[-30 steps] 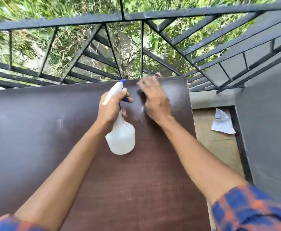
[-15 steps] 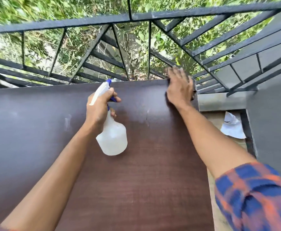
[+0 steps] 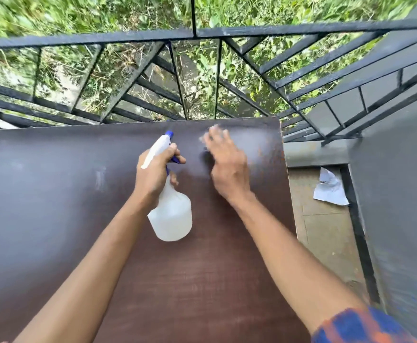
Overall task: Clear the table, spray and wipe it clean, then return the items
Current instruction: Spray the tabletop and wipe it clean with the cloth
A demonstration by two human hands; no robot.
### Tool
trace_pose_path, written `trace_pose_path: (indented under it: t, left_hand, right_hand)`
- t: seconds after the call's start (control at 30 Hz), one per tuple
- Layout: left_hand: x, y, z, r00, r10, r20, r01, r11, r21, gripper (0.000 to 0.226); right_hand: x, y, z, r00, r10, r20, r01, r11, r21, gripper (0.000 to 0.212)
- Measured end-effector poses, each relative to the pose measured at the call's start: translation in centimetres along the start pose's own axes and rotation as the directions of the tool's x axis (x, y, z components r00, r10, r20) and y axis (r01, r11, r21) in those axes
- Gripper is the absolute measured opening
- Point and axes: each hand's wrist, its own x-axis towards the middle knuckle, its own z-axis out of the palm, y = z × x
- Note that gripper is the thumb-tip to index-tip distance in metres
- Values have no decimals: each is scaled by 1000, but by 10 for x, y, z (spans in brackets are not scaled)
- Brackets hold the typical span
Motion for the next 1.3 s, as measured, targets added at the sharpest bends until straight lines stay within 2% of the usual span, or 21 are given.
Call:
trace_pose_path:
  t: [0.1, 0.17, 0.23, 0.3, 0.4, 0.43, 0.5, 0.6, 0.7, 0.87, 1.0, 1.07, 1.13, 1.2, 1.3]
  left_hand:
    - [-5, -3, -10, 1000, -7, -2, 7, 999, -33, 20]
    - [-6, -5, -16, 1000, -7, 2, 7, 1000, -20, 23]
    - [-6, -6, -21, 1000, -10, 1, 10, 1000, 5, 24]
    - [-6, -5, -22, 1000, -10, 18, 10, 1000, 23, 24]
    - [-8, -2, -23, 1000, 3, 30, -3, 1000, 3, 25]
    - [-8, -2, -24, 1000, 9, 27, -9, 1000, -2, 24]
    - [-8, 2, -27, 999, 25, 27, -24, 1000, -18, 24]
    - [-9, 1, -30, 999, 26, 32, -24, 999, -44, 23]
    - [-10, -3, -33, 1000, -1, 20, 1, 999, -37, 22]
    - [0, -3, -42, 998, -5, -56, 2, 999, -42, 25]
    - [12, 3, -61, 982, 19, -187, -37, 995, -96, 29]
    - [22, 6, -79, 952, 4, -306, -49, 989, -138, 25]
    - [34, 6, -105, 921, -40, -388, -36, 982, -187, 18]
    - [46, 6, -127, 920, -53, -388, -30, 978, -205, 12]
    - [59, 6, -143, 923, -34, -384, -16, 992, -127, 18]
  right_hand:
    - [-45, -39, 34, 974, -104, 202, 113, 993, -33, 56]
    - [-57, -40, 41, 956, -77, 282, 105, 991, -84, 57]
    - [-41, -23, 41, 955, -29, 295, 71, 989, -133, 59]
    - [-21, 10, 28, 954, 109, 279, -56, 980, -193, 60]
    - [6, 85, -18, 917, 370, 151, -331, 915, -233, 73]
    - [12, 110, -36, 896, 419, 147, -380, 894, -236, 76]
    - [19, 142, -65, 854, 494, 164, -459, 863, -213, 69]
    - [7, 147, -87, 836, 539, 100, -526, 840, -131, 60]
    - [-12, 103, -71, 900, 436, 14, -435, 899, -58, 66]
    - [2, -5, 1, 993, 112, 27, -115, 986, 121, 55]
    - [42, -89, 65, 973, -174, 151, 127, 952, 277, 52]
    - [59, -124, 95, 930, -278, 239, 196, 928, 317, 63]
    - [72, -139, 120, 905, -273, 327, 198, 949, 246, 67]
    - [78, -137, 136, 887, -231, 399, 209, 973, 98, 65]
    - [84, -118, 142, 902, -194, 386, 198, 980, 31, 69]
